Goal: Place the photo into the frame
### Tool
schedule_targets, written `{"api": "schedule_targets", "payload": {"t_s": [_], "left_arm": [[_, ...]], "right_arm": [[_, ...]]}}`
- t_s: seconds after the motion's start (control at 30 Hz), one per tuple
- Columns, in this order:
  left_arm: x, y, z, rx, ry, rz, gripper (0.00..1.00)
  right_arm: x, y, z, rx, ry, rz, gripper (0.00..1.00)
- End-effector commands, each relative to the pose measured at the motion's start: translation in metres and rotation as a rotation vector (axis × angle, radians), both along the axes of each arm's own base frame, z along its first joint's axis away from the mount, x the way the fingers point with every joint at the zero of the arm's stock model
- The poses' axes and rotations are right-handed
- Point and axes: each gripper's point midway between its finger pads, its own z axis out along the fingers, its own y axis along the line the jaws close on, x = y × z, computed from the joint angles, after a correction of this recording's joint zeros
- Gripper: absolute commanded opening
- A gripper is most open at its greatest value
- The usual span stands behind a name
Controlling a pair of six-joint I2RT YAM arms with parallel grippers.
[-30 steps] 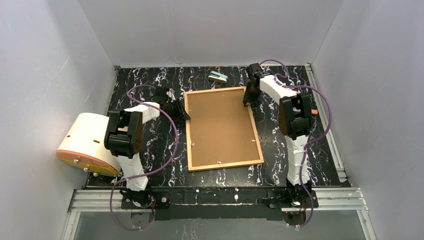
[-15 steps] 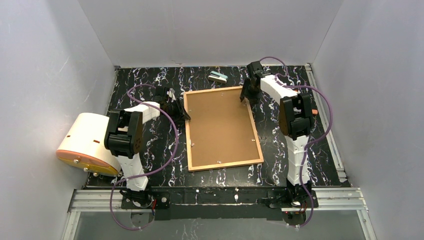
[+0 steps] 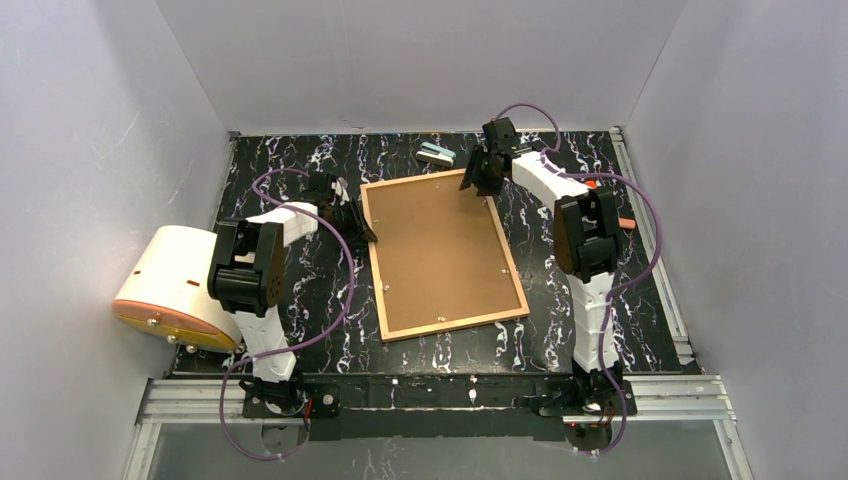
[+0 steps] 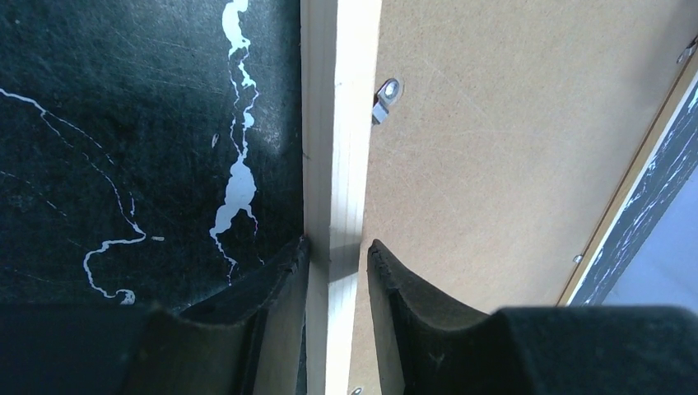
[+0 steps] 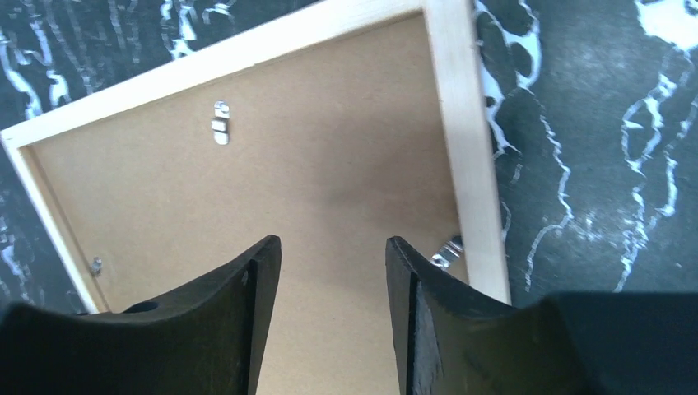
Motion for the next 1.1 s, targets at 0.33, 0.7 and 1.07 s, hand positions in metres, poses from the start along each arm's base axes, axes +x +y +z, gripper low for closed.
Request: {"api": "schedule_targets", "payload": {"t_s": [0.33,0.7,1.07], "left_arm": [[-0.016,-0.002,-0.002,0.01,0.058,-0.049,0.27],[-0.014,-0.006,0.002,-0.014,0.063,-0.065,0.24],[-0.011,-0.003,0.0,0.023,0.051,-0.114,0.22]], "right_arm": [[0.024,0.063,0.004,0.315,-0.036,0.018,0.42],[0.033,0.084,-0.024,0.4,0.013,-0.053,0.43],[0.032,0.101,-0.034,0.471,0.034,-0.043,0.42]]}}
